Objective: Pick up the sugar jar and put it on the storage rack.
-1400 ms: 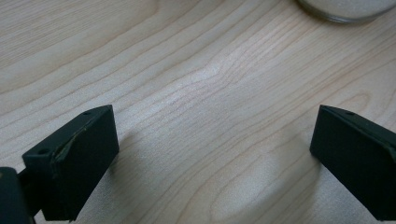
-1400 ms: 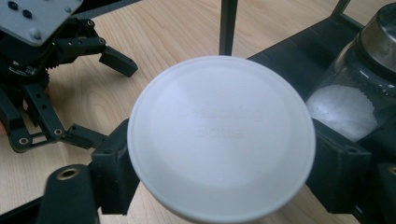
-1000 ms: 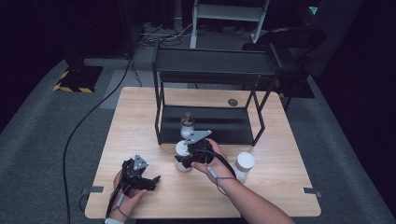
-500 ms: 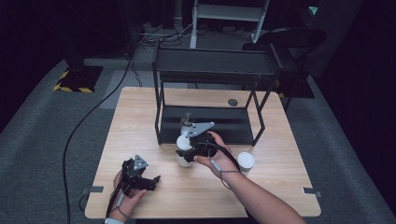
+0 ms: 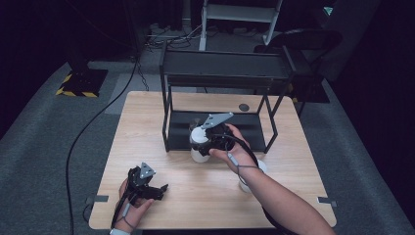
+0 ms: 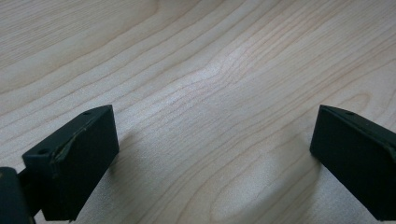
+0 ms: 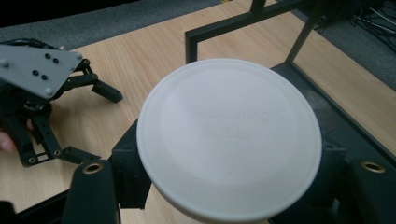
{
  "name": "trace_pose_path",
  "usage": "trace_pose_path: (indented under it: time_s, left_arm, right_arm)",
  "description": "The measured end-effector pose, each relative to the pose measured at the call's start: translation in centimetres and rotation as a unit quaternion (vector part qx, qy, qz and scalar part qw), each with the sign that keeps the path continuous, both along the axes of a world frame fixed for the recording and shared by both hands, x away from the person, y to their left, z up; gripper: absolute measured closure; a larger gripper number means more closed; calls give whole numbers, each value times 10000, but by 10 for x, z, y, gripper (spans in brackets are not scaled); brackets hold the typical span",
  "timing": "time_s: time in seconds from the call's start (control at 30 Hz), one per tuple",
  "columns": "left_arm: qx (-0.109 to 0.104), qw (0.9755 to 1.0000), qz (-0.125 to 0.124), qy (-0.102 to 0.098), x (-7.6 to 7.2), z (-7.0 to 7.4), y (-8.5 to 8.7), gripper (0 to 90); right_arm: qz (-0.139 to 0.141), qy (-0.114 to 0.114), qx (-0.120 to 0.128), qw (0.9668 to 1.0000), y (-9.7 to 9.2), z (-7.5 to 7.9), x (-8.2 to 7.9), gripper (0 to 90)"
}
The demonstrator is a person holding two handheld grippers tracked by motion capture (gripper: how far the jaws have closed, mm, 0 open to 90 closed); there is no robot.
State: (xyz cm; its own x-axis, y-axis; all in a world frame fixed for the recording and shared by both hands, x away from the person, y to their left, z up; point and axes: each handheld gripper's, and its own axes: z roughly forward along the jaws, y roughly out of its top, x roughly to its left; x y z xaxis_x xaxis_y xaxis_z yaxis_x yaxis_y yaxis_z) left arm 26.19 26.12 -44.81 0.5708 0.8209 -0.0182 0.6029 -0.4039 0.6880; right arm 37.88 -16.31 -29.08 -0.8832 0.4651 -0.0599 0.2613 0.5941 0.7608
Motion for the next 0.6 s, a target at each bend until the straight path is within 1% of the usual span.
trace_pose_path:
  time_s: [0.03,0.1,0.13,0.17,0.27,0.3,0.37,0.47,0.5,0.53,0.6]
  left_arm:
    - [0,10000,0,0,0,0,0,11]
    - [-1,10000,2,3,0,0,0,11]
    - [-1,10000,2,3,0,0,0,11]
    - [-1,10000,0,2,0,0,0,11]
    - [-2,10000,-3,-2,0,0,0,11]
    - [-3,10000,1,2,0,0,0,11]
    - [-1,10000,1,1,0,0,0,11]
    - [-3,10000,-2,-2,0,0,0,11]
    - [-3,10000,-2,-2,0,0,0,11]
    - [0,10000,5,3,0,0,0,11]
    - [0,10000,6,2,0,0,0,11]
  right_arm:
    - [0,0,0,10000,0,0,0,332]
    - [-67,-20,-10,10000,-2,6,6,332]
    - [-67,-20,-10,10000,-2,6,6,332]
    - [-119,-27,-20,9999,-3,9,11,332]
    - [-174,-18,-20,9998,-5,12,15,332]
    - [-241,-6,2,9997,-8,15,21,332]
    - [-301,4,11,9995,-10,17,26,332]
    - [-406,47,18,9992,-13,18,33,332]
    - [-406,47,18,9992,-13,18,33,332]
    - [-485,52,0,9988,-14,17,38,332]
    - [-527,21,-26,9986,-16,14,42,332]
